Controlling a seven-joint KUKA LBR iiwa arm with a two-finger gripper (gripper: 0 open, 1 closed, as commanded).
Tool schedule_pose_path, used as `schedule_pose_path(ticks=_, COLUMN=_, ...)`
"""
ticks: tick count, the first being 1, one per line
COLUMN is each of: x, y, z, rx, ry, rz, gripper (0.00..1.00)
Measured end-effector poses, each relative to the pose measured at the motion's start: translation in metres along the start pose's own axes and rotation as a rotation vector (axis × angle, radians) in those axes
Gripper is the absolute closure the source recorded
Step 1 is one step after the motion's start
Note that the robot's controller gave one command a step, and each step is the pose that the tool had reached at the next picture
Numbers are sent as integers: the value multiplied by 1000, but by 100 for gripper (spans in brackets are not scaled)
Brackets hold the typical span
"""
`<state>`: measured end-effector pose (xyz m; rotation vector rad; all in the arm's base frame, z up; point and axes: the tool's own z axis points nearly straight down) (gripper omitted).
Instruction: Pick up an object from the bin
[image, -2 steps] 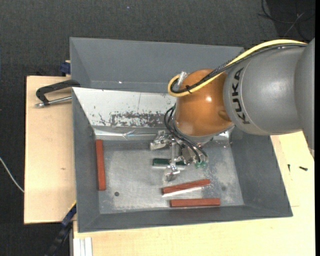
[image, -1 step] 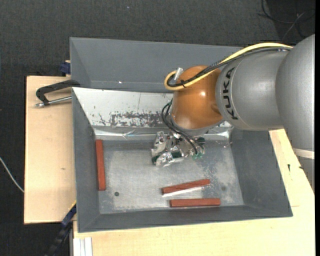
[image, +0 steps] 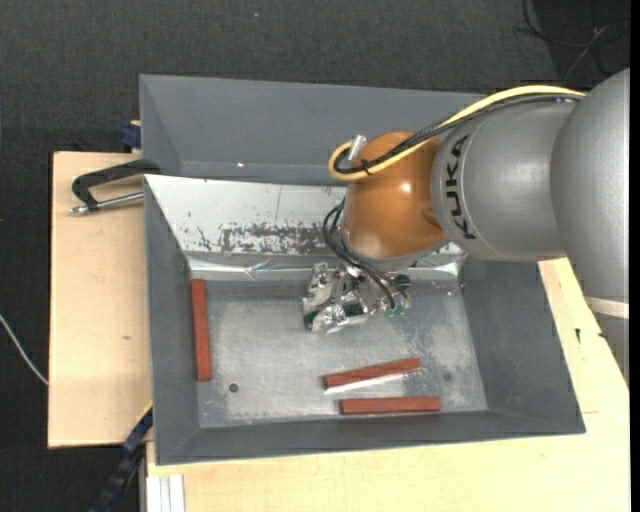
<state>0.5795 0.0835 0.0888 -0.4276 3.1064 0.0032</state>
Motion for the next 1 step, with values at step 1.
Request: schedule_pose_path(ticks=1, x=-19, y=-10, z=-146, rx=1, ry=-2, rz=-25, gripper=100)
